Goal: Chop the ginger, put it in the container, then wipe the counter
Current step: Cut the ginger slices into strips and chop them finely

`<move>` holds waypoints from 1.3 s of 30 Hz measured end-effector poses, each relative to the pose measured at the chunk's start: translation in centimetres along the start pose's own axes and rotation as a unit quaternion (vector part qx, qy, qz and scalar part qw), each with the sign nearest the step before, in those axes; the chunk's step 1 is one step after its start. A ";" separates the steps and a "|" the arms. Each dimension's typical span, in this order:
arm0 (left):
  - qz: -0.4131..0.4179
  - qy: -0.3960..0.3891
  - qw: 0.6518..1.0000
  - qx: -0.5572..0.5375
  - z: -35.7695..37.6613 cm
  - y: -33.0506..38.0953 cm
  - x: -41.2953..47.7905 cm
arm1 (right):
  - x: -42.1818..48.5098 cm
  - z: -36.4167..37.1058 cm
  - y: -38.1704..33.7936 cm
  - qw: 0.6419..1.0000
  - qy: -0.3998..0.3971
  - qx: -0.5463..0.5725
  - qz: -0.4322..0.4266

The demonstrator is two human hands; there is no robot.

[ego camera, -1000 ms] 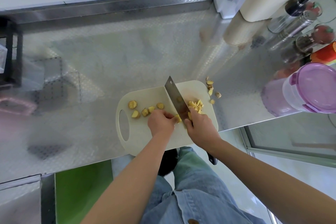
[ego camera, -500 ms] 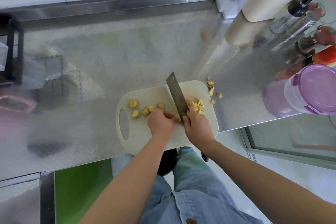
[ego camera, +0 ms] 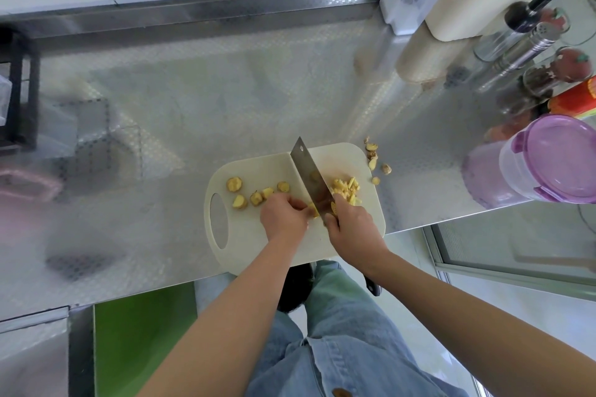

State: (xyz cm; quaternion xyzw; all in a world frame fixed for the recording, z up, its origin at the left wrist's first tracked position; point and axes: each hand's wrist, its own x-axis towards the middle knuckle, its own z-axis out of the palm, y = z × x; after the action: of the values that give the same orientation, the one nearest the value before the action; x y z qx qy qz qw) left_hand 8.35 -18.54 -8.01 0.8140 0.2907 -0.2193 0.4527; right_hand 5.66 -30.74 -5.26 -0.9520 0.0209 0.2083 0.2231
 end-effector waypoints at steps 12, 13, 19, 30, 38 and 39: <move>0.008 0.000 1.000 0.004 -0.1 -0.1 0.0 | 1.2 0.6 -0.9 0.998 0.030 0.052 0.022; 0.006 0.001 1.000 0.006 -0.1 -0.1 -0.1 | 1.5 0.4 -1.0 0.997 0.036 0.066 0.026; 0.008 0.003 1.000 0.007 -0.3 0.1 -0.4 | 1.2 -0.9 -0.6 0.998 0.024 0.056 -0.006; 0.018 -0.006 1.000 -0.003 -0.5 0.1 -0.5 | 0.2 0.7 0.0 1.000 -0.005 -0.003 0.008; 0.009 -0.003 1.000 -0.016 -0.3 0.0 -0.3 | 1.1 1.1 -0.8 0.998 0.042 0.054 0.006; 0.011 -0.004 1.000 -0.010 -0.4 0.1 -0.4 | 1.2 1.0 -0.7 0.997 0.047 0.056 0.006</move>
State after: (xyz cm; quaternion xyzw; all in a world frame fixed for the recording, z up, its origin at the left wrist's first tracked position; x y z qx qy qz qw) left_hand 8.16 -18.32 -7.56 0.8115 0.2818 -0.2146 0.4648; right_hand 6.45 -29.57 -6.28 -0.9465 0.0490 0.1635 0.2739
